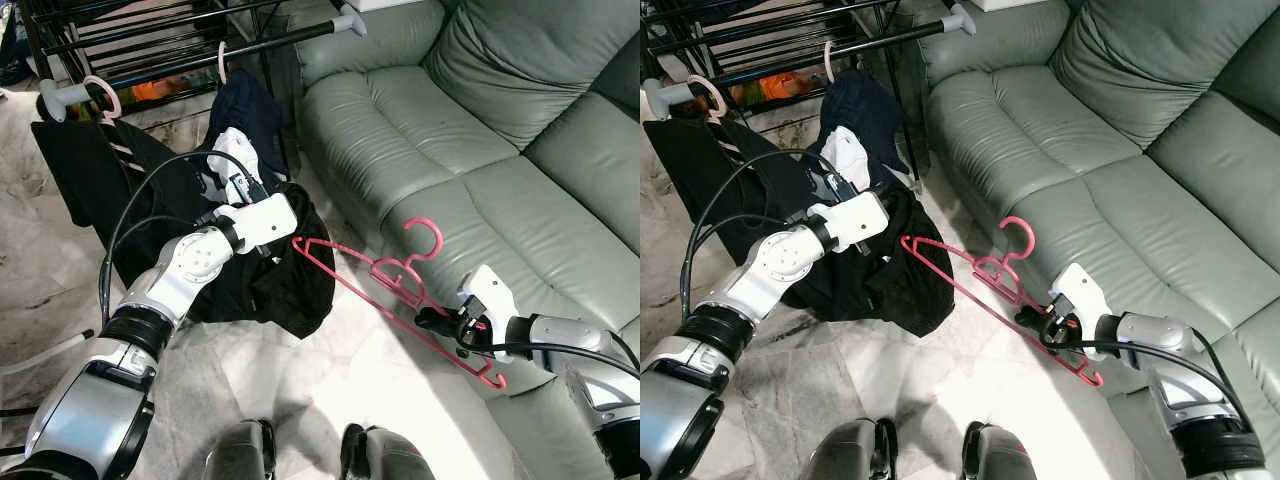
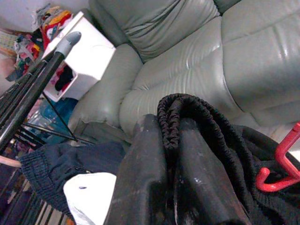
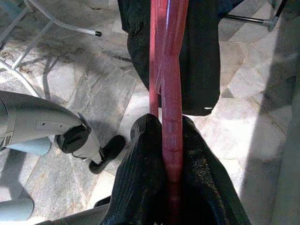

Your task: Hang hanger

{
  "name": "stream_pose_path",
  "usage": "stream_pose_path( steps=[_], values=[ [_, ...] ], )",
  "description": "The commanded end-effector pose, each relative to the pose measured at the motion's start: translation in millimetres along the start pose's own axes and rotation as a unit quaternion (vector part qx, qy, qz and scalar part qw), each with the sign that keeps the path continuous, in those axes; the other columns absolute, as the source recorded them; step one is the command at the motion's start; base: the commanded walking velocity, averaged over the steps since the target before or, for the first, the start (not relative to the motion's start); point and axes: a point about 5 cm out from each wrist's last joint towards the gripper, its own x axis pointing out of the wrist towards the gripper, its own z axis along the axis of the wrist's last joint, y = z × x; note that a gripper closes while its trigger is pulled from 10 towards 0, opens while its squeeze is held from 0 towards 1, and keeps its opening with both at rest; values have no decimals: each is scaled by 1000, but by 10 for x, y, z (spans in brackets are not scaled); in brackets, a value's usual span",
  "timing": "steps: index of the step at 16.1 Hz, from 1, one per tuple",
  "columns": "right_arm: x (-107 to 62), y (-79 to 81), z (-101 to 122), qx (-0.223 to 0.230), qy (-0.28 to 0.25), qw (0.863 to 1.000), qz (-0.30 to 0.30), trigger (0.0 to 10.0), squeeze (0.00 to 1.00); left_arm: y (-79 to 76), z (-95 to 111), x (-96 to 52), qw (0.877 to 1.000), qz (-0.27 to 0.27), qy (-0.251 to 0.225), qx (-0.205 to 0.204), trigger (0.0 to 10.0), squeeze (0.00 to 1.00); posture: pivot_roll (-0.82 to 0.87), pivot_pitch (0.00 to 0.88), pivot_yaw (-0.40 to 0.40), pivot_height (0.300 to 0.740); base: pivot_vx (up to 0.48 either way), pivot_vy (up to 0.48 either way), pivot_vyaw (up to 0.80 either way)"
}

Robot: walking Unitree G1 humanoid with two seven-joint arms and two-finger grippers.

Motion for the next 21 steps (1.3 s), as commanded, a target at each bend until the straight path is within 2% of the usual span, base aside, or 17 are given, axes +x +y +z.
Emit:
stream_pose_path(
  steps=[1, 2, 3, 4, 6, 9, 12, 13, 14, 17, 21],
  values=[
    [-4, -10, -7, 0, 1, 1000, -3, 10000, 0, 7, 44, 4, 1000, 1, -12, 3, 10000, 0, -71, 114, 6, 740, 0, 0, 0],
    [14, -13, -10, -1, 0, 1000, -4, 10000, 0, -7, 62, 3, 1000, -2, -15, 1, 10000, 0, -71, 114, 6, 740, 0, 0, 0],
    [232, 94, 141, -43, -22, 999, -4, 10000, 0, -141, -172, -25, 995, 40, 68, -57, 10000, 0, -71, 117, 4, 740, 0, 0, 0],
    [315, 163, 237, -65, -35, 997, 5, 10000, 0, -200, -301, -52, 989, 64, 115, -73, 10000, 0, -74, 117, 1, 740, 0, 0, 0],
    [303, 203, 339, -65, -56, 996, 22, 10000, 0, -218, -292, -49, 989, 63, 114, -76, 10000, 0, -77, 118, 2, 740, 0, 0, 0],
    [302, 213, 349, -67, -58, 996, 23, 10000, 0, -232, -261, -28, 989, 63, 111, -73, 10000, 0, -77, 118, 2, 740, 0, 0, 0],
    [293, 157, 236, -67, -26, 997, 2, 10000, 0, -157, -207, 3, 990, 62, 101, -75, 10000, 0, -81, 117, 3, 740, 0, 0, 0],
    [284, 157, 205, -67, -17, 998, 4, 10000, 0, -133, -201, -4, 991, 61, 97, -74, 10000, 0, -81, 117, 3, 740, 0, 0, 0],
    [260, 129, 109, -67, 16, 998, -3, 10000, 0, -79, -207, -31, 992, 62, 92, -68, 10000, 0, -78, 118, 4, 740, 0, 0, 0],
    [257, 85, 36, -67, 40, 997, -22, 10000, 0, -53, -221, -65, 992, 60, 91, -62, 10000, 0, -77, 119, 7, 740, 0, 0, 0],
    [458, 75, 6, -50, 27, 996, -71, 10000, 0, -120, -108, -51, 993, 46, 67, -90, 10000, 0, -71, 118, 11, 740, 0, 0, 0]
  ],
)
